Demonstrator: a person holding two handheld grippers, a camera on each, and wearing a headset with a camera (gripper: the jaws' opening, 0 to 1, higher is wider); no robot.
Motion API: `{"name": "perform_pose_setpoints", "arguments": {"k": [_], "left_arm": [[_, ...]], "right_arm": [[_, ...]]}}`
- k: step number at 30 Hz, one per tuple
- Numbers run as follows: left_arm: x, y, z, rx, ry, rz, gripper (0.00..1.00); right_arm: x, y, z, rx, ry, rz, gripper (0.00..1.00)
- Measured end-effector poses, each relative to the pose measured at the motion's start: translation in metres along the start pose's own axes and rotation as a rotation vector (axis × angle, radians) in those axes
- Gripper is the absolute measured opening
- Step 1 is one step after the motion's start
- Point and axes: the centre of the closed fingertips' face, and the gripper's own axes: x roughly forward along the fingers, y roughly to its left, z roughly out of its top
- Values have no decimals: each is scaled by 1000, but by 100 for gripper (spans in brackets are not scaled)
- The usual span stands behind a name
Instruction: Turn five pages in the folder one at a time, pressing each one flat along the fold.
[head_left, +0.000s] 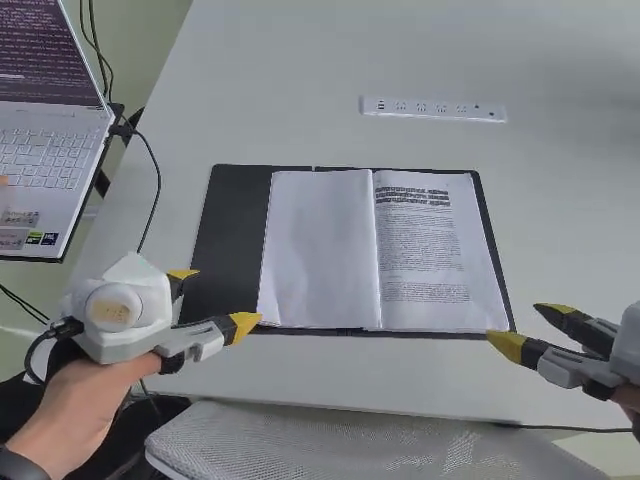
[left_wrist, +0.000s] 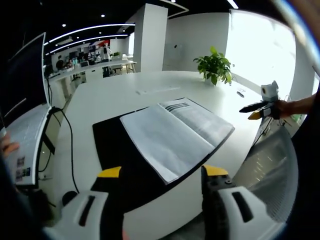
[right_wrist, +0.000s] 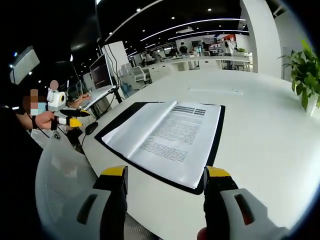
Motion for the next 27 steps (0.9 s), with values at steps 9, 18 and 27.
{"name": "perform_pose_setpoints", "arguments": {"k": [9, 18, 27], "left_arm": [[-6, -2, 3, -12, -15, 11, 62], [-7, -4, 8, -18, -30, 15, 63], [-9, -2, 8, -23, -33, 24, 63]], "right_arm": [[-5, 4, -3, 27, -7, -25, 65], [-11, 3, -1, 43, -26, -40, 67], [-11, 1, -3, 51, -24, -52, 67]]}}
